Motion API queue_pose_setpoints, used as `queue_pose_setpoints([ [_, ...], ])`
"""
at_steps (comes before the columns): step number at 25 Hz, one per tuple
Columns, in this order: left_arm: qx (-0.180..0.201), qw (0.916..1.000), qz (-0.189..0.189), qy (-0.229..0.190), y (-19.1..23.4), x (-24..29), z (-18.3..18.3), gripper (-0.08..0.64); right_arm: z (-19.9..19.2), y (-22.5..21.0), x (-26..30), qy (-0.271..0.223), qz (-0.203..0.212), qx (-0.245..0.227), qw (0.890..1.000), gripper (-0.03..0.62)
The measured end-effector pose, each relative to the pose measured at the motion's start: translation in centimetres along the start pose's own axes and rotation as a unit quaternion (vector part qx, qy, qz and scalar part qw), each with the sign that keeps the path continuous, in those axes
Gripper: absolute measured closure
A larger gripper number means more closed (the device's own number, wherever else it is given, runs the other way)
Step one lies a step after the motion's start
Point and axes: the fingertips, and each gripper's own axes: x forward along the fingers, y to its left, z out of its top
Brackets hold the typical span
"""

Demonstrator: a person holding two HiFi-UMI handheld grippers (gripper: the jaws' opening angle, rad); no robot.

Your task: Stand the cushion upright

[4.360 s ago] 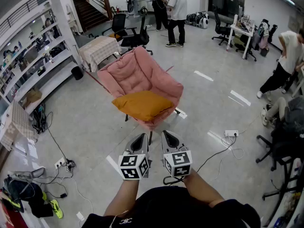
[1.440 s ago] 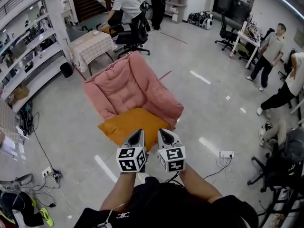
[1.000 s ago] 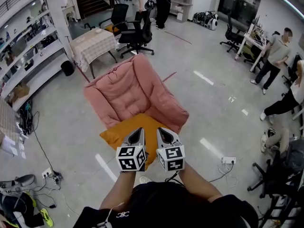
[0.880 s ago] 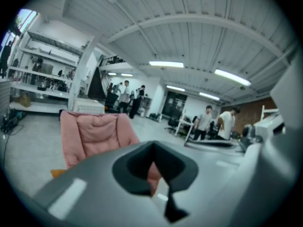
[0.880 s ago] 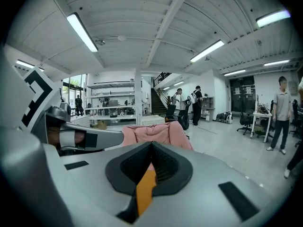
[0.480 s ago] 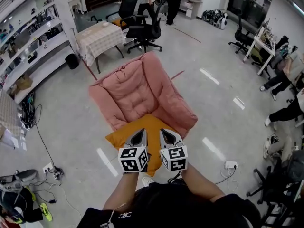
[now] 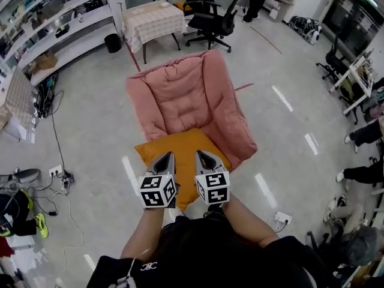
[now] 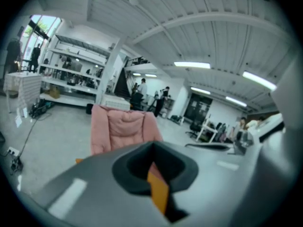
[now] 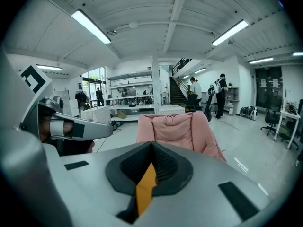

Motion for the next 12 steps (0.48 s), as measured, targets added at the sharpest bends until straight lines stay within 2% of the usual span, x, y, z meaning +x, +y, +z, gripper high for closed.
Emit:
queue_pose_setpoints([
  [3,-0.014,0.9989,0.043,-0.014,1.8,-0.8,0.9,0.561,0.4,0.9,1.7,0.011,0.038,-0.032,0.999,0.594],
  [8,-0.043,0.9929,0.105,-0.037,3.7,-1.6,2.3,0.561,0.4,1.4,4.1,0.033,0.078,-0.127,0.988,0.594],
  [12,-0.066,0.9849,0.153,-0.048,4.1,-2.5,2.0,0.561,-1.4,1.8,5.9,0.064,0.128,-0.147,0.979,0.594],
])
